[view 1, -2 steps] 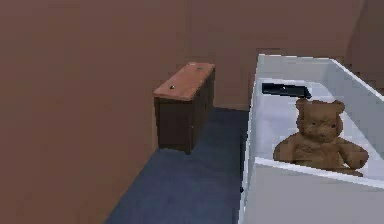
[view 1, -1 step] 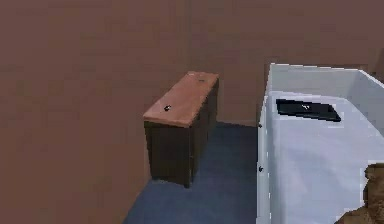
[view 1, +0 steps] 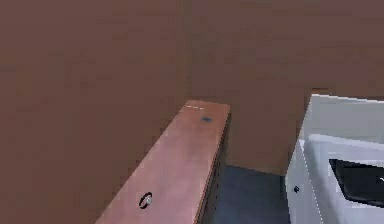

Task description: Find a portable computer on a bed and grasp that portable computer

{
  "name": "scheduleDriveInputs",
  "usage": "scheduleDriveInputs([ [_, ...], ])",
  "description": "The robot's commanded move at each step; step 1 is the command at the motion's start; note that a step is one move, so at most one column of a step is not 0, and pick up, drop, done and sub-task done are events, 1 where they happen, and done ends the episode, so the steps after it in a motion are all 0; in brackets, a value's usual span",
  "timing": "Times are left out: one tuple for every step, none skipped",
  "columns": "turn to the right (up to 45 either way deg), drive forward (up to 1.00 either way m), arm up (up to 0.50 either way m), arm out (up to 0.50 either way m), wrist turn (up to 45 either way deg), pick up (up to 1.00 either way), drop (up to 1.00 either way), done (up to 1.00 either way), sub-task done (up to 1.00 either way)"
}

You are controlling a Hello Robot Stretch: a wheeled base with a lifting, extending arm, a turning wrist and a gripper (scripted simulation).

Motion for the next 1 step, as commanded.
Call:
scheduleDriveInputs([
  [-33.0,0.00,0.00,0.00,0.0,0.00,0.00,0.00,0.00],
])
